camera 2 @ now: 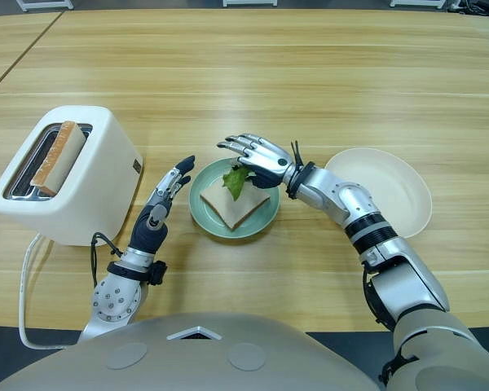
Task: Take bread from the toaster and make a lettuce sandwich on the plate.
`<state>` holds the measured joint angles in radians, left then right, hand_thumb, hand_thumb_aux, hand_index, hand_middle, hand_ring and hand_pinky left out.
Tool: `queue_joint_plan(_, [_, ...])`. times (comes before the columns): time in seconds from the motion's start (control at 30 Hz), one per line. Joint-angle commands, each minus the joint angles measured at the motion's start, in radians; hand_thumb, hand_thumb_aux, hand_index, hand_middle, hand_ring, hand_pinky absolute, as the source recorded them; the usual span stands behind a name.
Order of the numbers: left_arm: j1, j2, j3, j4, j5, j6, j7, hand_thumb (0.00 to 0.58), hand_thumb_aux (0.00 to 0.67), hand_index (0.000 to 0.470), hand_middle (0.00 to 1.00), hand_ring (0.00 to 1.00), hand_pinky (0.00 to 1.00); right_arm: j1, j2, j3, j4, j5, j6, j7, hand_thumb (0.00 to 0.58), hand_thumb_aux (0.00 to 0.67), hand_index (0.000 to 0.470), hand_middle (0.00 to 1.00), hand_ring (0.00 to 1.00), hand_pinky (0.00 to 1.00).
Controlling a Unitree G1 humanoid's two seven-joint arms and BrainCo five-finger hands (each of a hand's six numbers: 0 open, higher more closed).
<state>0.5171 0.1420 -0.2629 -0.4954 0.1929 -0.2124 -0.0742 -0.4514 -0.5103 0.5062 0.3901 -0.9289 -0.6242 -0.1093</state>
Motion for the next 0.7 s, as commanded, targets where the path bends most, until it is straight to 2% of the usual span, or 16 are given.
queue_joint_plan(0.03, [0.006,0.001,-0.003,-0.001,-0.008,0.011,-0.007,0.0,0.0,0.0,0.0,0.0,0.0,-0.004,0.013,0.046,0.026,-0.043,0.025,0.024,0.556,0.533,0.374,0.0,0.0,0.0])
queue_joint_plan(0.07, [0.006,0.001,-0.004,0.0,-0.007,0.012,-0.008,0.0,0.0,0.0,0.0,0.0,0.0,-0.005,0.009,0.055,0.03,-0.056,0.03,0.025,0.496,0.415,0.291,0.0,0.0,0.0])
queue_joint_plan(0.1, [0.007,0.001,-0.005,-0.001,-0.007,0.013,-0.009,0.0,0.0,0.0,0.0,0.0,0.0,-0.003,0.002,0.06,0.029,-0.061,0.032,0.026,0.468,0.376,0.264,0.0,0.0,0.0])
queue_joint_plan(0.13, [0.008,0.001,-0.006,-0.001,-0.006,0.014,-0.009,0.0,0.0,0.0,0.0,0.0,0.0,-0.001,-0.006,0.06,0.022,-0.062,0.032,0.027,0.415,0.313,0.219,0.0,0.0,0.0])
queue_joint_plan(0.17, [0.01,0.002,-0.007,-0.004,-0.006,0.015,-0.01,0.0,0.0,0.0,0.0,0.0,0.0,0.007,-0.019,0.053,0.001,-0.055,0.031,0.036,0.23,0.15,0.105,0.0,0.0,0.0])
queue_joint_plan(0.2, [0.012,0.003,-0.007,-0.007,-0.006,0.015,-0.01,0.0,0.0,0.0,0.0,0.0,0.0,0.016,-0.032,0.044,-0.025,-0.042,0.03,0.049,0.062,0.037,0.026,0.0,0.0,0.0])
queue_joint_plan(0.23, [0.015,0.003,-0.009,-0.01,-0.004,0.016,-0.01,0.0,0.0,0.0,0.0,0.0,0.0,0.025,-0.045,0.033,-0.052,-0.023,0.028,0.069,0.0,0.0,0.0,0.0,0.0,0.0])
queue_joint_plan(0.53, [0.023,0.012,-0.005,-0.035,-0.008,0.021,-0.023,0.0,0.0,0.0,0.0,0.0,0.0,0.058,-0.127,-0.041,-0.194,0.03,0.052,0.16,0.0,0.0,0.0,0.0,0.0,0.0])
queue_joint_plan(0.7, [0.042,0.018,0.003,-0.125,-0.005,0.033,-0.032,0.0,0.0,0.0,0.0,0.0,0.0,0.089,-0.154,-0.126,-0.299,0.127,0.064,0.197,0.0,0.0,0.0,0.0,0.0,0.0])
